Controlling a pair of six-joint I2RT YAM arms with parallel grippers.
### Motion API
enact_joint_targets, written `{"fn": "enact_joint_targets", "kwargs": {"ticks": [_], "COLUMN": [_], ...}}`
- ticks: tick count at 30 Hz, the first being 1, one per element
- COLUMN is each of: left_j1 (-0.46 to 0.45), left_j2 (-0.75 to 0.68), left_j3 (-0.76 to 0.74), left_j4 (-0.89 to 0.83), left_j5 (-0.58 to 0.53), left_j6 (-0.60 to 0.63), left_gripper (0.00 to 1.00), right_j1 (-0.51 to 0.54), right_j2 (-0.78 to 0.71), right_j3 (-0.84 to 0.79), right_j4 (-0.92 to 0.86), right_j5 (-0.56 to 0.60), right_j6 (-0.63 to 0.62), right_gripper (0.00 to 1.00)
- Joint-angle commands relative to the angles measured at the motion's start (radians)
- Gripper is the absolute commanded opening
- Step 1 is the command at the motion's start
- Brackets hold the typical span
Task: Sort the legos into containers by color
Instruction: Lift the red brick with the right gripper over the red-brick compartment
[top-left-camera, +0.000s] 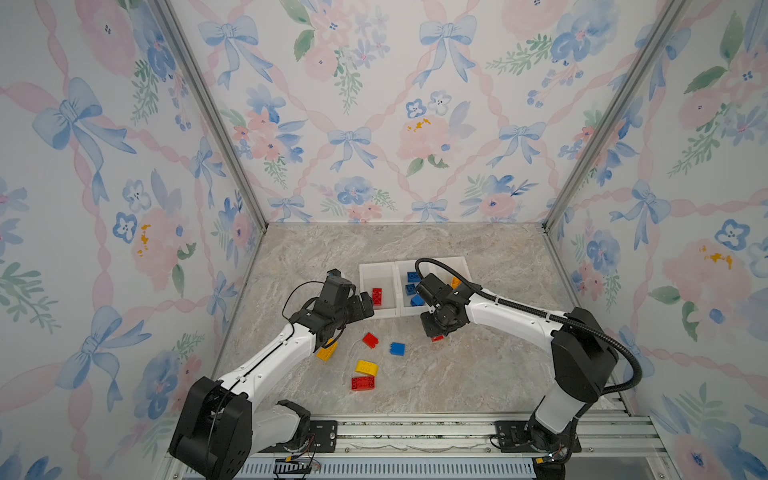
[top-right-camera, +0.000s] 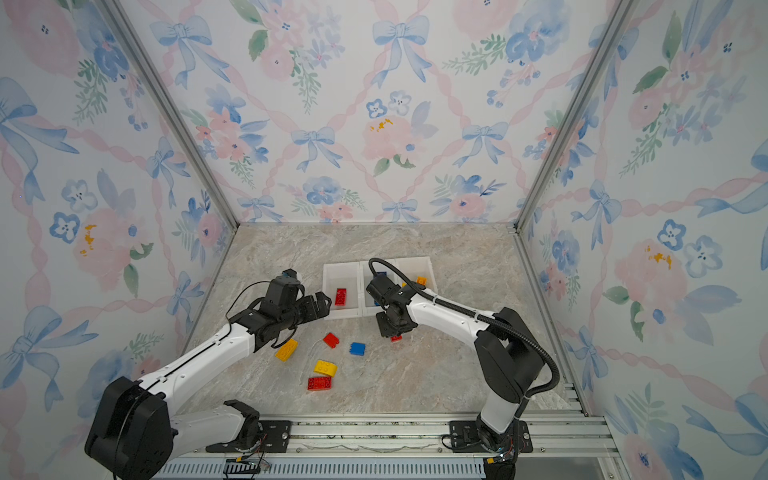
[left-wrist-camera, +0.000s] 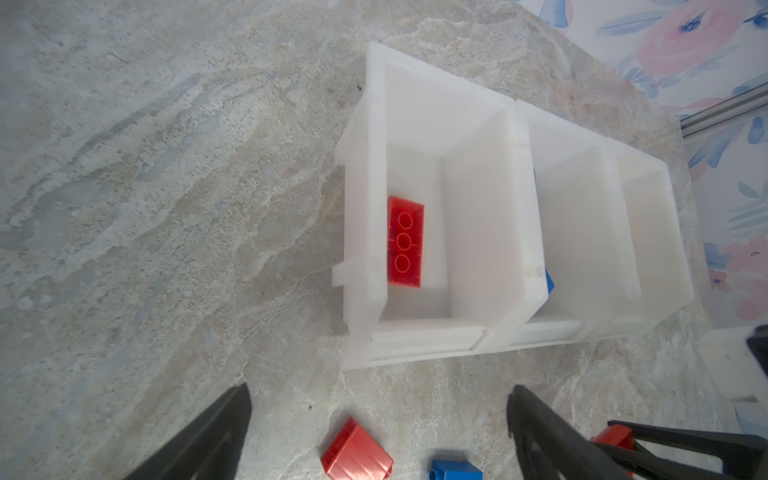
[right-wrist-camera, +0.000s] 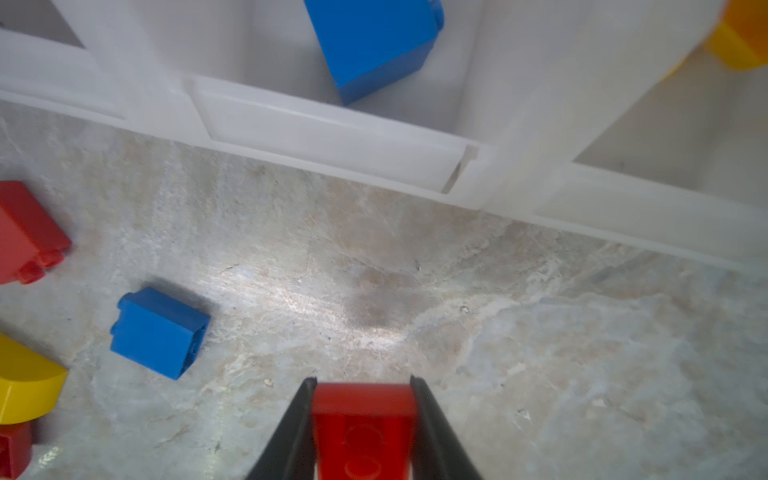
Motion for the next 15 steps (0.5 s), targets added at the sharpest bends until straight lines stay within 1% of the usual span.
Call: {"fn": "enact_joint_targets", "kwargs": {"ticks": [1,15], "left_j1": [0.01,0.025], "left_j2": [-0.028,-0.077], "left_j3": [-0.004,-0.032], "left_j4": [0.004,0.005], "left_j5": [0.011,0.011], "left_j6": [0.018,0.02], "left_gripper": [0.98,0.98], "right_j1": [0.019,0.028], "right_j2": [0.018,0.205], "right_j3": [0.072,0.418], "right_j4": [-0.034,-0.029], "right_j5": [-0.011,-0.047], "right_j6": [0.016,-0.033], "right_gripper": [0.29,0.29]}}
